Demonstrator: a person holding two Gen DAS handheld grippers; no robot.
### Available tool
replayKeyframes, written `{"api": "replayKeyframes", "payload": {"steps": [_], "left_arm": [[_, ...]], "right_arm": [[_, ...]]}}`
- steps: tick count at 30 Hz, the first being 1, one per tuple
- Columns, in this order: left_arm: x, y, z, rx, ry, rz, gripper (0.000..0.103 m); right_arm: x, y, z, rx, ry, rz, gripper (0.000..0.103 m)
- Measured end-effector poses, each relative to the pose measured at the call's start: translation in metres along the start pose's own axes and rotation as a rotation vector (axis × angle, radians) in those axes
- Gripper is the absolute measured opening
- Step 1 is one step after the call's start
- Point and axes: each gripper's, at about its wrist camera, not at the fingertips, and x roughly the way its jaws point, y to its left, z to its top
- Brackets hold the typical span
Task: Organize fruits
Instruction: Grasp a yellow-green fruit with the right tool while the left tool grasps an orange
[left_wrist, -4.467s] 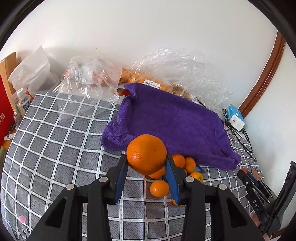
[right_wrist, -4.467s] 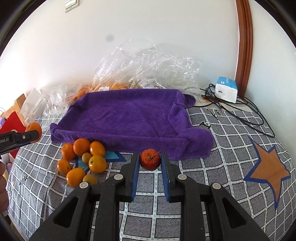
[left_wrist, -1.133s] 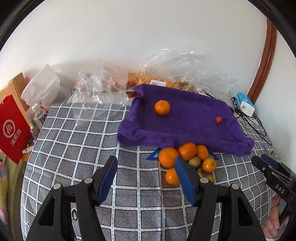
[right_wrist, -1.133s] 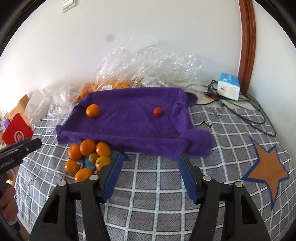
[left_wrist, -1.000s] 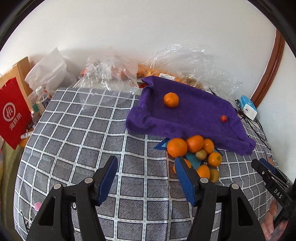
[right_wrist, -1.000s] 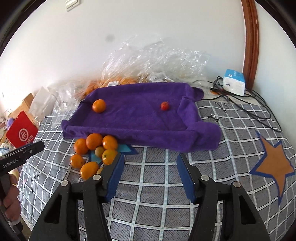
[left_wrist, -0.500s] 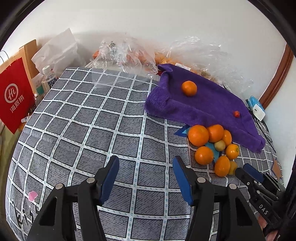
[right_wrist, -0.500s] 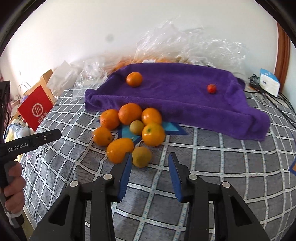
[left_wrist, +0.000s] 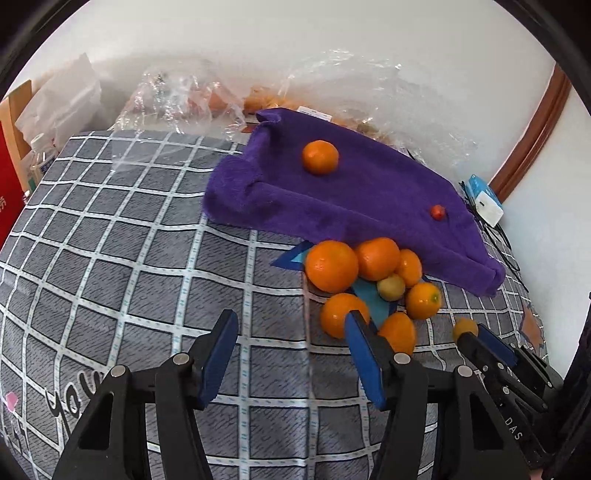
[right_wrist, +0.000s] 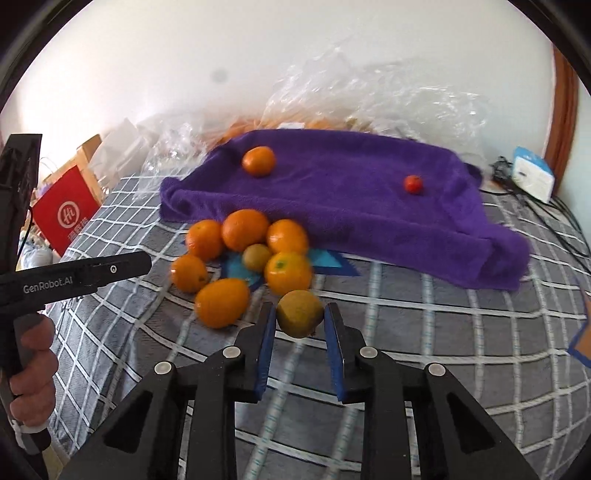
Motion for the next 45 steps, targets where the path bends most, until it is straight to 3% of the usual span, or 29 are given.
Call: {"api": "replayKeyframes", "payload": {"steps": [4,8,12,17,23,31,45], "left_arm": [[0.008,-0.014,-0.002,0.007,-0.005,-0.022,0.054],[0.018,-0.02,-0.003,0.0,0.01,-0.03,0.05],[0.024,-0.025,-0.004,0.021,0.003,-0.011,0.032],[0.006,-0.014,-0.003,0.041,0.0,0.005,0.032],[-0.002,0.005,-0.013,0.061,0.02,0.086,0.032],[0.003,0.005,-0.03,0.075,-0.074,0.097,0.034],[0.003,0.005,-0.031,0.069,-0.079,0.068,0.042]], "right_arm": [[-0.011,-0.029,-0.013,0.021,-0.002,-0.109,0.027],[-0.011,-0.05,-0.021,0.074,0.023,-0.122,0.027],[-0.01,-0.054,-0.023,0.091,0.023,-0.111,0.027],[-0.001,-0.045,-0.02,0.083,0.024,-0.068,0.027],[0.003,-0.045,-0.017,0.095,0.008,-0.065,0.027],[0.007,-0.048,-0.014,0.125,0.004,-0.052,0.027],[0.012,-0.056,-0.016,0.161,0.049,0.004,0.028]]}}
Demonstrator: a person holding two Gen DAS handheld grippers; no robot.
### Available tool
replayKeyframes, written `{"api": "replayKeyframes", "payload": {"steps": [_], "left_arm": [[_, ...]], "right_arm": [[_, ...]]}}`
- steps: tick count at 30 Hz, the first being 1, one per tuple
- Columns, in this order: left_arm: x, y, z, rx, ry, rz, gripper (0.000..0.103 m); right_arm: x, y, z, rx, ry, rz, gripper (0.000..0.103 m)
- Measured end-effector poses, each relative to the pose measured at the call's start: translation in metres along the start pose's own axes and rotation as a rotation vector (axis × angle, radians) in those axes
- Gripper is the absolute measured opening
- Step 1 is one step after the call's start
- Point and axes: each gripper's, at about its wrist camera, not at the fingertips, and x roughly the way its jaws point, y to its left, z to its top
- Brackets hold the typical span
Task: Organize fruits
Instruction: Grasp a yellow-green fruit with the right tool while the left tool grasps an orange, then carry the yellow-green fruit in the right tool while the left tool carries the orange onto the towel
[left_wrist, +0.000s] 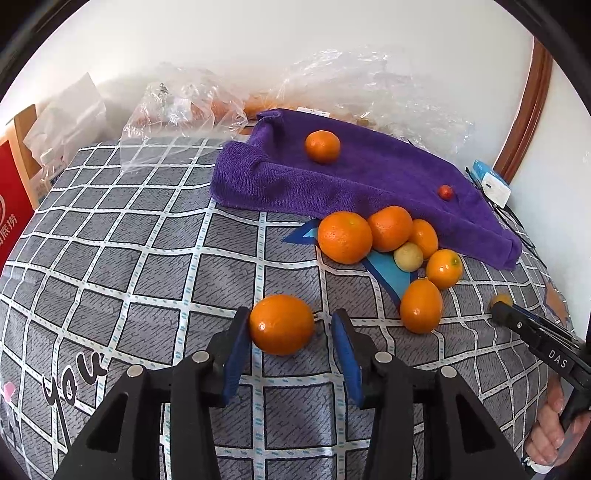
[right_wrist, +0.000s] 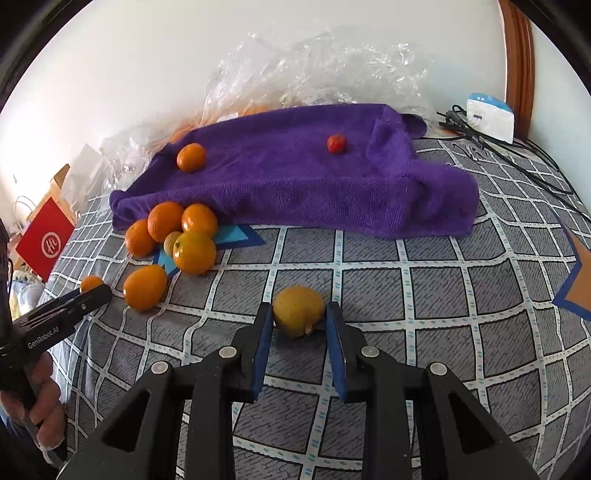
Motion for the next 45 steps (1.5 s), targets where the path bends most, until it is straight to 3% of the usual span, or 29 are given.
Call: {"api": "replayKeyframes", "payload": {"steps": [6,9,25,29,32,36,40,45], "left_arm": [[-0.002,0.009,-0.002,-0.048,-0.013,-0.035,0.041],[-0.003,0.014,-0.003,-0.072,-0.018,-0.051,0.032],[-0.016,0.009,-0.008,-0.059,-0.102,-0.069,0.032],[-0.021,0.007,-0.005,-0.05,-0.098,-0.12,0.032],[-0.029,0.007,0.003,-0.068,-0.1,-0.147,0.032],[-0.038,0.001,0.026,-0.055,-0.136,-0.131,0.032],[-0.043,-0.003,0.058,-0.067,-0.164,-0.142,0.032],[-0.045,-0.02,0.102,-0.025,-0.255,-0.09,0.032]], "right_arm": [[0.0,0.002,0.0,-0.003,-0.003,-0.002,0.028],[0.0,0.007,-0.001,-0.025,-0.011,-0.024,0.028],[-0.015,0.01,-0.004,-0.048,-0.08,-0.045,0.028],[-0.012,0.009,-0.004,-0.042,-0.058,-0.096,0.028],[-0.014,0.009,-0.001,-0.063,-0.048,-0.118,0.028],[-0.025,0.007,0.014,-0.036,-0.071,-0.102,0.028],[-0.038,0.008,0.04,-0.03,-0.13,-0.101,0.028],[-0.039,0.01,0.081,-0.049,-0.192,-0.106,0.028]]}}
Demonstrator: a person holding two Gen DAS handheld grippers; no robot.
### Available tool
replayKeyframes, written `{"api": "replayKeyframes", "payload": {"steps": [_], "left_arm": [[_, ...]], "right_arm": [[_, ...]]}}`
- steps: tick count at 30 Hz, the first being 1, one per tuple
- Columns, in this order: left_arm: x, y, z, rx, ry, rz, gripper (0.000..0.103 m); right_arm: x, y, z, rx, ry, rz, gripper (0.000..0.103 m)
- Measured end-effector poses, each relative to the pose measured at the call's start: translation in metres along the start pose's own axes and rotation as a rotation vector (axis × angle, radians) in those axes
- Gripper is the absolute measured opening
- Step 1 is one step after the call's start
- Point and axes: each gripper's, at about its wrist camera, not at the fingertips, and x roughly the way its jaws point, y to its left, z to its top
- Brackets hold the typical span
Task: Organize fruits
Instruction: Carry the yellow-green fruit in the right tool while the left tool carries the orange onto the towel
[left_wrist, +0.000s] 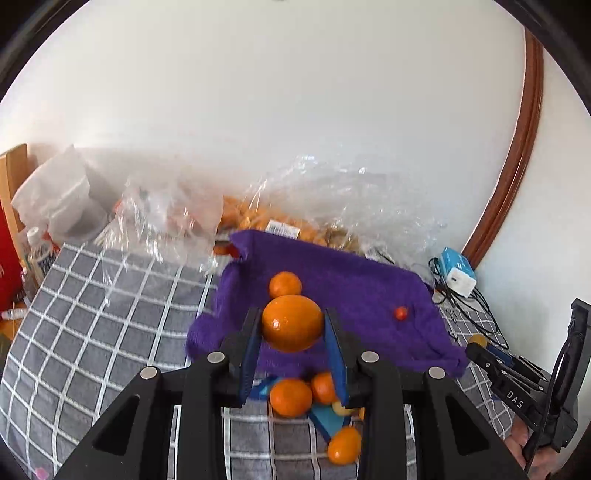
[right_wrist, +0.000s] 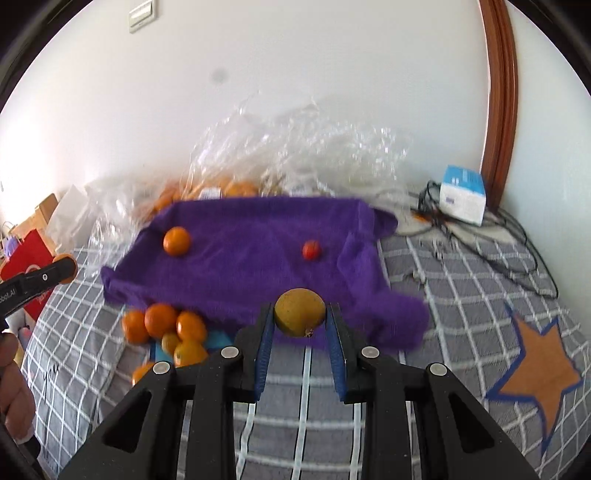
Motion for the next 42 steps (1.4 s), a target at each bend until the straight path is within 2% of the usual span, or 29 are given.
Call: {"api": "replayKeyframes", "payload": {"steps": [5,11,14,17,22,27,31,35,42], "left_arm": [[0.029,-0.006,0.017,0.024,-0.003,-0.003,0.032],[0.065,-0.004,0.006,0.004,0.007,0.015,0.032],[0.08,0.0,-0.005,0.006,0.041,0.021,0.032],[0.086,0.005,-0.013,0.002,0.03,0.052,0.032],[0.1,0.013,-0.018,-0.038,0.084,0.063,0.032],[0.107,0.008,-0.022,0.031,0.093,0.108,0.032],[0.113,0.004,-0.026,0.047,0.127,0.098,0.032],[0.12,0.002,-0.03,0.064,0.153,0.133,0.032],[0.121,0.0,-0.03,0.082,0.157,0.14,0.032]], "right_arm": [[0.022,-0.004,0.029,0.005,-0.022,0.005,0.028],[0.052,-0.01,0.046,0.035,-0.035,0.0,0.028],[0.066,-0.013,0.039,0.028,-0.012,-0.012,0.028],[0.077,-0.019,0.029,0.026,0.004,0.005,0.028],[0.095,-0.027,0.018,0.051,0.05,-0.008,0.028],[0.108,-0.025,0.011,0.017,0.09,-0.027,0.028],[0.114,-0.023,0.008,-0.001,0.106,-0.046,0.028],[0.114,-0.02,0.005,-0.025,0.11,-0.066,0.028],[0.115,-0.017,0.003,-0.047,0.111,-0.077,0.028]]}}
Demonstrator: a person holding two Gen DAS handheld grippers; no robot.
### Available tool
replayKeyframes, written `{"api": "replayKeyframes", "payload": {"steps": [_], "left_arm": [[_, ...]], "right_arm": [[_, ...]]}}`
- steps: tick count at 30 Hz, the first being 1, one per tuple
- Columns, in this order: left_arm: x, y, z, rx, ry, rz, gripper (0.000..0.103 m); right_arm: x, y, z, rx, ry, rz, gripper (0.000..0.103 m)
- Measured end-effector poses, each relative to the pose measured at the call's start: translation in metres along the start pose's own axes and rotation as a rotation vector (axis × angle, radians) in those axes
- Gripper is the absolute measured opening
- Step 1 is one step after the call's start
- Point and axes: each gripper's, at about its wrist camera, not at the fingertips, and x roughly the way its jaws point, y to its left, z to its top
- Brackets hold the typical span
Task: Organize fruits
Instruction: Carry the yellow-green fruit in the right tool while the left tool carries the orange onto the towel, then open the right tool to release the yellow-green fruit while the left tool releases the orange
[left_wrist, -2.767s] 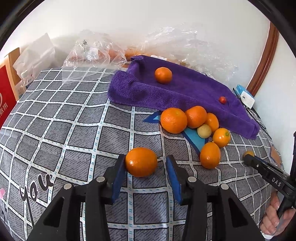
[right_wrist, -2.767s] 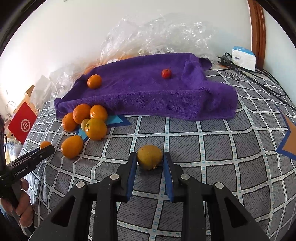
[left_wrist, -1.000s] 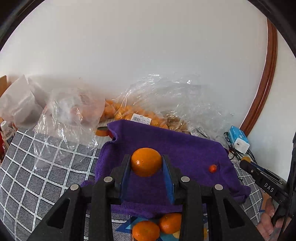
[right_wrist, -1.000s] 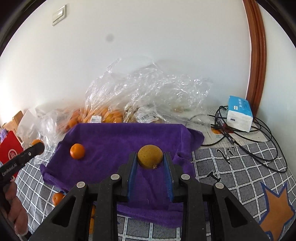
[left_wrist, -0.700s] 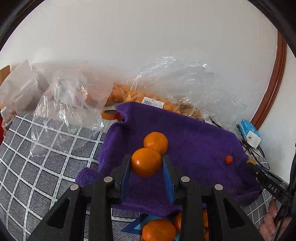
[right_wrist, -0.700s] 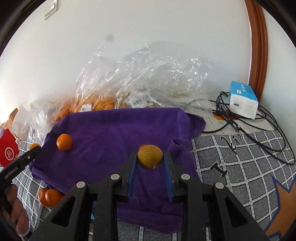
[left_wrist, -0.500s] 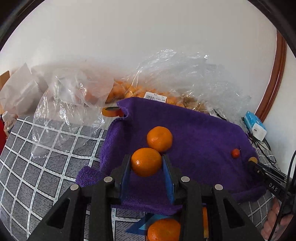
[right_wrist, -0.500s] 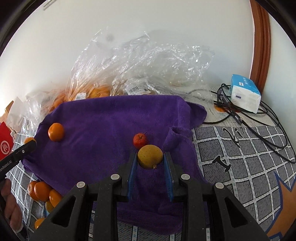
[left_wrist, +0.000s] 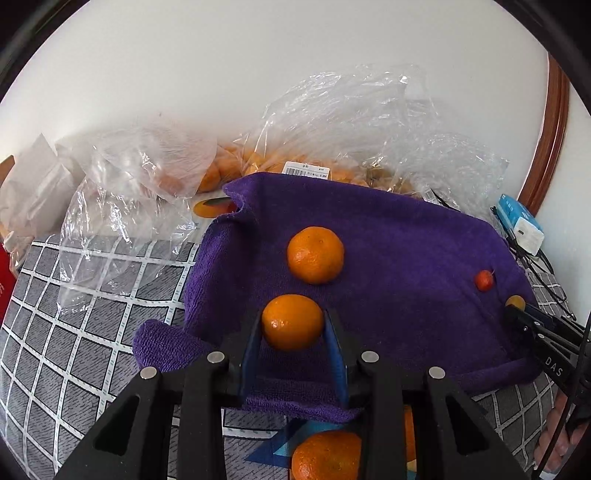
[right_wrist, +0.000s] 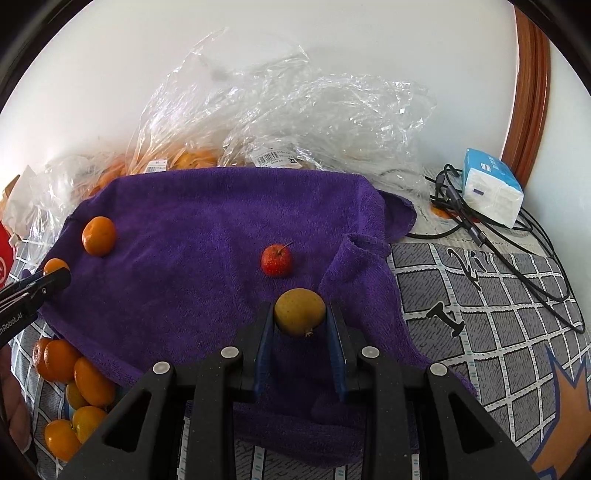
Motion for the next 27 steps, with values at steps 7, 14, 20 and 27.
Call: {"api": "replayKeyframes", "payload": {"steps": [7,14,20,27], "left_arm": [[0.001,0.0,0.001,-0.007,-0.003,-0.002,0.032],[0.0,0.0,0.001,-0.014,-0.004,-0.009,0.032],[-0.005,0.0,0.003,-0.017,-0.022,-0.001,0.041],[-0.022,0.002,0.009,-0.033,-0.053,0.009,0.043]], "right_arm": [[0.0,0.003,-0.001,-0.023,0.002,-0.011,0.028],[-0.004,0.004,-0.001,-0.02,-0.014,0.006,0.039],[-0.013,0.005,0.0,-0.014,-0.058,0.012,0.048],[-0.026,0.001,0.005,0.045,-0.076,-0.005,0.048]]}}
